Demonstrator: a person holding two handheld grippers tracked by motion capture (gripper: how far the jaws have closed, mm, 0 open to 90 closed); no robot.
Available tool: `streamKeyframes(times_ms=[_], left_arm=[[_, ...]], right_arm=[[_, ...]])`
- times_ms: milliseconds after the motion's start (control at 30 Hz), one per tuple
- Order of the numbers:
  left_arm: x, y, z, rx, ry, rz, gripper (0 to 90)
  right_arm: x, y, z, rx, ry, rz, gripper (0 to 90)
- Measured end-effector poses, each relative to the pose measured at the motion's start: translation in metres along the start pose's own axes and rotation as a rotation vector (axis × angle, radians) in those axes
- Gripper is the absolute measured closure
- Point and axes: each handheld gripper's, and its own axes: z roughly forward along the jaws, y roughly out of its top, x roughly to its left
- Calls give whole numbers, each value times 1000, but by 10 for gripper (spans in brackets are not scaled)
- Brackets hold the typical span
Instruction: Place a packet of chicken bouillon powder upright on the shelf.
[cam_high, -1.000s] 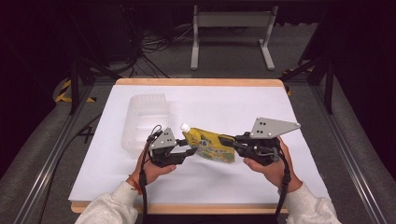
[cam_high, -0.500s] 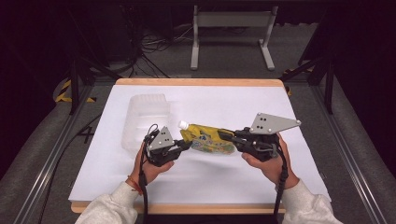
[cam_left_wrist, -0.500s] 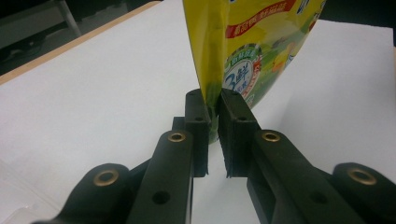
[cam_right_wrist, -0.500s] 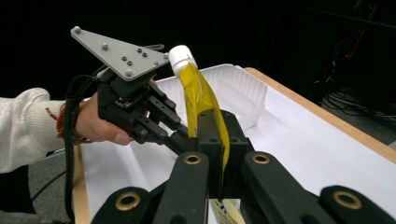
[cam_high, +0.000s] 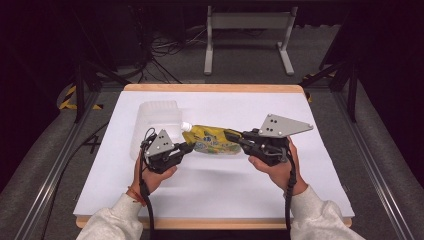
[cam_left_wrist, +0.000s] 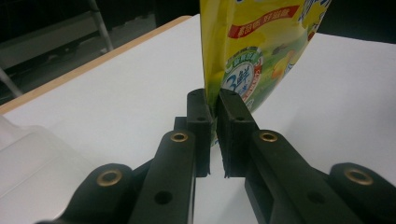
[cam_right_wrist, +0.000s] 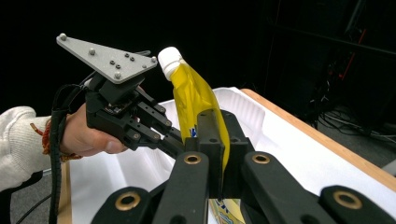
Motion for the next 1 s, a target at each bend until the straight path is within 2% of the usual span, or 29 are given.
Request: streamKeyframes(times_ms=[167, 433, 700, 767, 1000], left_arm=[[9, 0, -9, -4, 37, -25, 841], [22, 0, -21, -13, 78, -39, 841], [34, -4, -33, -17, 128, -38, 840], [36, -4, -36, -11, 145, -24, 840], [46, -10, -46, -2, 180, -35, 840]], right_arm=[[0, 4, 12, -17, 7, 1, 900], [0, 11, 28, -32, 18, -5, 900], [2, 18, 48, -39, 31, -10, 900], [3, 20, 54, -39, 39, -12, 900], [1, 20, 72, -44, 61, 10, 900]])
